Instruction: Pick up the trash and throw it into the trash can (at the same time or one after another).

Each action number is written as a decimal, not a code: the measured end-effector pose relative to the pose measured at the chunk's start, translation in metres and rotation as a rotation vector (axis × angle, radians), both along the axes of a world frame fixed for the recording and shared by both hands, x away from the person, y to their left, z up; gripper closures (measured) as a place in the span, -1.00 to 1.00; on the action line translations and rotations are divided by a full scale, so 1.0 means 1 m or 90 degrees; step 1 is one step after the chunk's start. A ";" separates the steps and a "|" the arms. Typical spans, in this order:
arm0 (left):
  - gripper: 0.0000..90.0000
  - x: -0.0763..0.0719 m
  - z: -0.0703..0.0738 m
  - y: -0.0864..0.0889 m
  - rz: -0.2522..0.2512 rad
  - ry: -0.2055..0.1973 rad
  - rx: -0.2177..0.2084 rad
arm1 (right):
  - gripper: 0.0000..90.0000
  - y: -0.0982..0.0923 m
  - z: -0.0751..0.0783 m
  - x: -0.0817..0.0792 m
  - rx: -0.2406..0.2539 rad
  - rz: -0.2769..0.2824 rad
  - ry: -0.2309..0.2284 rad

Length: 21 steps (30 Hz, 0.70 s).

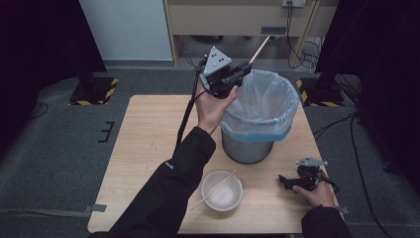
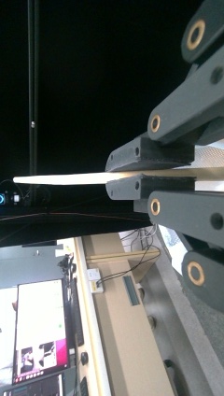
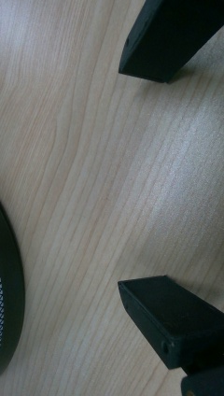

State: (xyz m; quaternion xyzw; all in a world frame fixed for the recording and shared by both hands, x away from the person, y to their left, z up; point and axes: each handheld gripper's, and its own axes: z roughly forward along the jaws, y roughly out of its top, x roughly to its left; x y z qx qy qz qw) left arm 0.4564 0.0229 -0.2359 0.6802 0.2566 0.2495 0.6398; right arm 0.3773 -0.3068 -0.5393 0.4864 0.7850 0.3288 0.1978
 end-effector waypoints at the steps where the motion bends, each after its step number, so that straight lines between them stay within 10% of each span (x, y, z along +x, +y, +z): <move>1: 0.89 0.001 0.000 -0.001 0.000 0.001 -0.001 | -0.98 0.000 0.000 0.000 0.000 0.000 0.000; 21: 0.61 0.028 -0.014 -0.029 -0.008 0.015 0.022 | -0.98 0.000 0.000 0.000 -0.001 0.000 0.001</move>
